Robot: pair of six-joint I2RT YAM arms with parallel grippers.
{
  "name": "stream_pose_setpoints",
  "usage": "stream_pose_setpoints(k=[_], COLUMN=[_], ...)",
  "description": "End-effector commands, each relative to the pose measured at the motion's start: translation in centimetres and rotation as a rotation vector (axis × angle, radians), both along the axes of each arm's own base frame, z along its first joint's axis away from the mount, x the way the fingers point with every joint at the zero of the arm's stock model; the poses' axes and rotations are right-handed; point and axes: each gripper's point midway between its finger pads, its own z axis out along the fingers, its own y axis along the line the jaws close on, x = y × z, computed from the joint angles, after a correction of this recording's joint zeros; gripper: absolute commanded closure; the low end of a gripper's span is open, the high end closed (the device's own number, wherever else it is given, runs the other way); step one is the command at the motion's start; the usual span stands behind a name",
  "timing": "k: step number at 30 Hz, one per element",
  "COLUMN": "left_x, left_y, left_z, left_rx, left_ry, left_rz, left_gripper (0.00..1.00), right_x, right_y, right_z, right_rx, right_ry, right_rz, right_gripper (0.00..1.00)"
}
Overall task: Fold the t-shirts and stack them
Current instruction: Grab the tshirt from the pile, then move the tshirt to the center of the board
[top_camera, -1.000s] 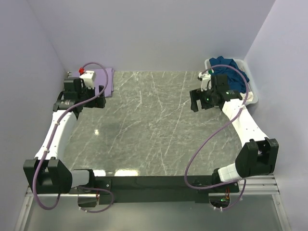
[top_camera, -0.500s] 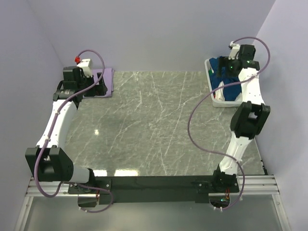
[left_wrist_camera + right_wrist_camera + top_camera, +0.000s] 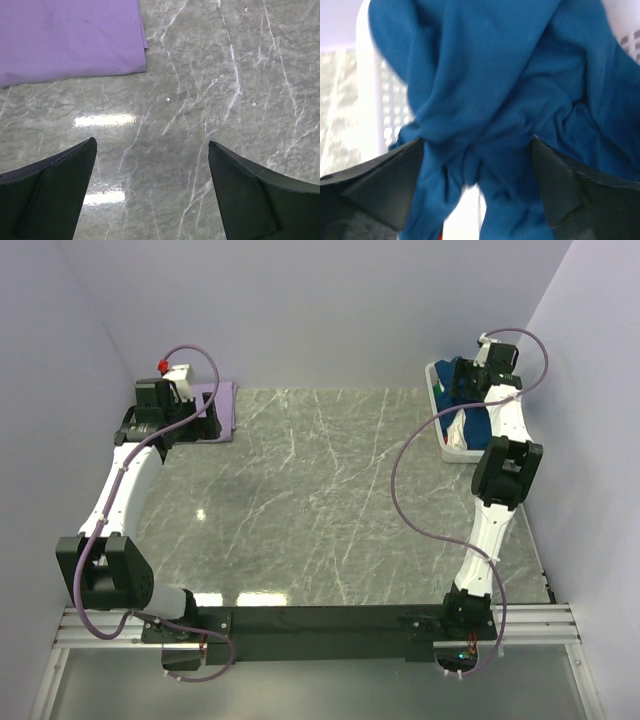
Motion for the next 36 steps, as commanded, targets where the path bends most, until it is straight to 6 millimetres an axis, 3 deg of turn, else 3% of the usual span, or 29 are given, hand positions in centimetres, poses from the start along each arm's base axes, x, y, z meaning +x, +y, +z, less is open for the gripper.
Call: stream_pose_setpoints(k=[1,3,4,7,8,9,10,11,13,14,15,16,17,19,20,22,23,25,26,29,32,33,35,36], left_x=[0.1,0.2,0.2,0.4,0.5,0.5,0.6,0.7,0.7,0.7,0.7,0.5,0.5,0.3,0.2,0.0,-0.1,-0.2,-0.3,-0.5,-0.8,-1.0,-1.7,-2.0], left_y=[0.7,0.9,1.0,1.2,1.2,1.2,1.3,1.2,1.0,1.0,1.0,1.0,1.0,0.9,0.9,0.8,0.8,0.7,0.6,0.1,-0.5,-0.9,-1.7,-2.3], left_z=[1.4,1.4,1.4,1.5,1.5,1.6,1.9,1.9,2.4,2.6,2.6,2.8,2.8,3.2,3.3,3.5,3.9,4.2,4.6,5.5,6.4,6.8,7.3,7.1], left_rx=[0.043,0.056,0.059,0.064,0.065,0.064,0.064,0.063,0.056,0.054,0.053,0.051,0.046,0.043,0.043,0.039,0.042,0.039,0.035,0.02,0.003,-0.004,-0.012,-0.02], left_ry=[-0.045,-0.048,-0.048,-0.049,-0.049,-0.054,-0.06,-0.06,-0.073,-0.081,-0.082,-0.082,-0.077,-0.078,-0.078,-0.084,-0.097,-0.109,-0.118,-0.136,-0.141,-0.147,-0.159,-0.161], left_rz=[0.017,0.022,0.025,0.033,0.034,0.035,0.036,0.034,0.027,0.027,0.031,0.033,0.032,0.03,0.029,0.028,0.028,0.023,0.018,-0.008,-0.037,-0.069,-0.119,-0.159], left_gripper=[0.01,0.01,0.01,0.0,0.01,0.01,0.01,0.01,0.01,0.0,0.01,0.01,0.01,0.01,0.01,0.01,0.0,0.01,0.01,0.01,0.01,0.01,0.01,0.01], right_x=[3.1,3.6,3.8,3.8,3.5,3.3,3.0,2.5,1.6,0.5,-0.2,-1.1,-2.6,-4.2,-5.8,-7.4,-8.9,-10.5,-12.1,-15.1,-17.4,-17.7,-19.1,-19.1], right_y=[-1.6,-2.2,-2.4,-2.4,-2.3,-2.2,-1.9,-1.6,-1.1,-0.5,0.0,0.5,1.8,3.3,3.9,4.9,5.8,6.9,8.0,11.2,13.9,16.2,18.1,19.2], right_z=[3.5,3.2,3.4,4.0,5.3,5.7,6.6,8.9,11.1,14.5,16.0,15.9,19.6,21.1,23.9,25.7,28.0,30.0,31.9,34.2,34.3,32.4,31.9,28.7], right_rx=[-0.016,-0.025,-0.036,-0.051,-0.054,-0.052,-0.048,-0.05,-0.039,-0.035,-0.013,0.005,0.016,0.021,0.01,0.014,0.005,0.003,0.002,0.027,0.026,0.044,0.042,0.061], right_ry=[-0.162,-0.178,-0.187,-0.199,-0.216,-0.218,-0.224,-0.256,-0.277,-0.328,-0.352,-0.342,-0.409,-0.427,-0.476,-0.505,-0.543,-0.576,-0.611,-0.647,-0.645,-0.607,-0.614,-0.554], right_rz=[-0.063,-0.078,-0.078,-0.07,-0.065,-0.061,-0.052,-0.049,-0.046,-0.034,-0.036,-0.027,0.011,0.038,0.048,0.076,0.097,0.132,0.161,0.252,0.311,0.357,0.357,0.366], right_gripper=[0.09,0.18,0.33,0.6,0.7,0.87,0.93,0.98,1.0,1.0,1.0,1.0,1.0,1.0,1.0,1.0,1.0,1.0,1.0,1.0,1.0,1.0,1.0,1.0])
